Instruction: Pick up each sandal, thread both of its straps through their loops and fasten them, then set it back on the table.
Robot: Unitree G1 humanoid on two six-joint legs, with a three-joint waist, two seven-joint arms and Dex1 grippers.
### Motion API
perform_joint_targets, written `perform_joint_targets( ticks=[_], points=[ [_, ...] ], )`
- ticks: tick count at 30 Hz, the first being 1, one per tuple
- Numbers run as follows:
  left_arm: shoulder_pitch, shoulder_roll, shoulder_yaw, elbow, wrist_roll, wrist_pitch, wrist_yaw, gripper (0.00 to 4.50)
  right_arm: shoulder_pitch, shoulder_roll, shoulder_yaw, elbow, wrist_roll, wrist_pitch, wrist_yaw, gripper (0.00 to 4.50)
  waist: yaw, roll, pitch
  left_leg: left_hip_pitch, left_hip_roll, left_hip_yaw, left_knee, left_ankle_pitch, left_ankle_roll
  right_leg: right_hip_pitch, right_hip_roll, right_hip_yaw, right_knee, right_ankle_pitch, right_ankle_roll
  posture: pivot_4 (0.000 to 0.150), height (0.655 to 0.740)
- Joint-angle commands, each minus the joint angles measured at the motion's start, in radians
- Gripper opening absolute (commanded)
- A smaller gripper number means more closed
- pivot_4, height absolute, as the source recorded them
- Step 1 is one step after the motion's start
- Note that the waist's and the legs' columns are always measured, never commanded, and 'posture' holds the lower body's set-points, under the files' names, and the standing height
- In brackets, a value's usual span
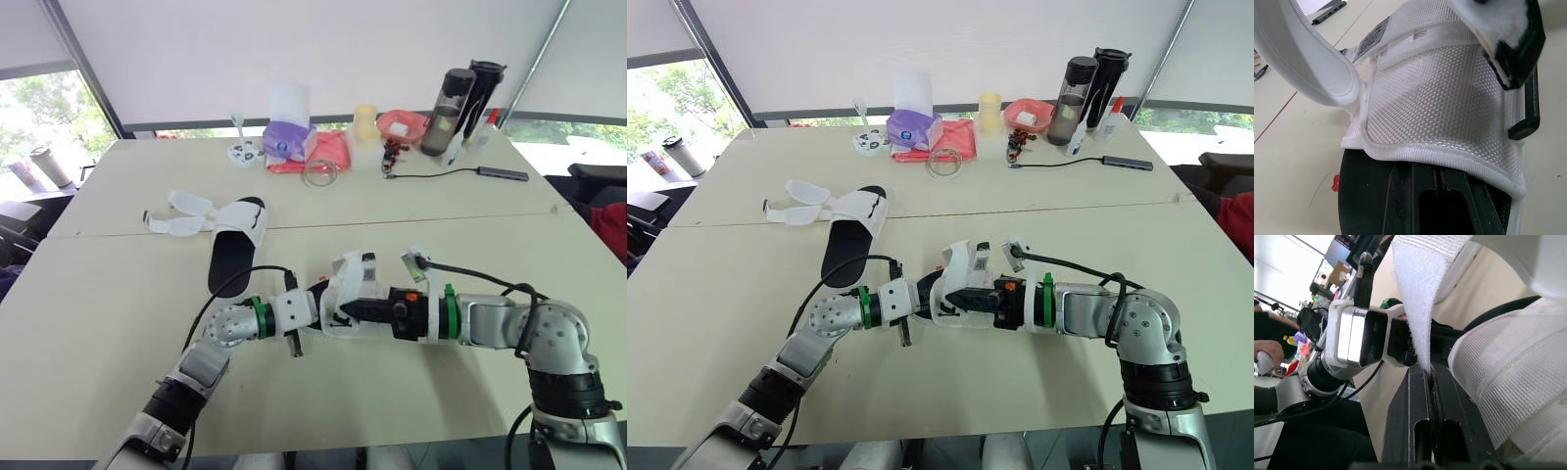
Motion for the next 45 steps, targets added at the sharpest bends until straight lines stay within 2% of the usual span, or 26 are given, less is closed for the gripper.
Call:
perform_joint_targets(
  ticks=[1,8,18,29,37,45],
  points=[
    [0.041,0.029,-0.023,0.079,0.041,0.047,-0.017,0.0,-0.013,-0.022,0.035,-0.032,-0.042,-0.014,0.02,0.05,0.0,0.0,0.0,0.0,0.0,0.0,0.0,0.0,0.0,0.0,0.0,0.0,0.0,0.0,0.0,0.15,0.74],
    [0.045,0.031,-0.02,0.073,0.04,0.051,-0.014,0.0,-0.03,-0.008,0.054,-0.018,-0.103,-0.062,0.034,0.05,-0.001,0.0,-0.001,0.0,0.0,0.0,0.0,0.0,0.0,0.0,0.0,0.0,0.0,0.0,0.0,0.15,0.74],
    [0.048,0.03,-0.018,0.077,0.041,0.053,-0.009,0.0,-0.08,0.039,-0.041,0.056,-0.019,-0.038,0.012,0.05,-0.001,0.0,-0.001,0.0,0.0,0.0,0.0,0.0,0.0,0.0,0.001,0.0,0.0,0.0,0.0,0.15,0.74],
    [0.053,0.032,-0.019,0.077,0.047,0.055,-0.004,0.0,-0.039,0.013,0.014,0.016,-0.055,-0.028,0.053,0.05,-0.001,0.001,-0.001,0.0,0.0,0.0,0.0,0.0,0.0,0.0,0.001,0.0,0.0,0.0,0.0,0.15,0.74],
    [0.054,0.034,-0.017,0.077,0.045,0.055,-0.004,0.0,-0.019,-0.009,0.06,0.0,-0.116,-0.051,0.097,0.05,-0.001,0.001,-0.002,0.0,0.0,0.0,0.0,0.0,0.0,0.0,0.001,0.0,0.001,0.0,0.0,0.15,0.74],
    [0.054,0.033,-0.018,0.085,0.05,0.048,0.004,0.0,-0.016,-0.08,0.202,-0.053,-0.292,-0.171,0.181,0.05,-0.001,0.0,-0.005,0.001,0.001,0.0,0.0,0.0,0.0,0.0,0.001,0.0,0.0,-0.001,0.002,0.15,0.74]
  ],
)
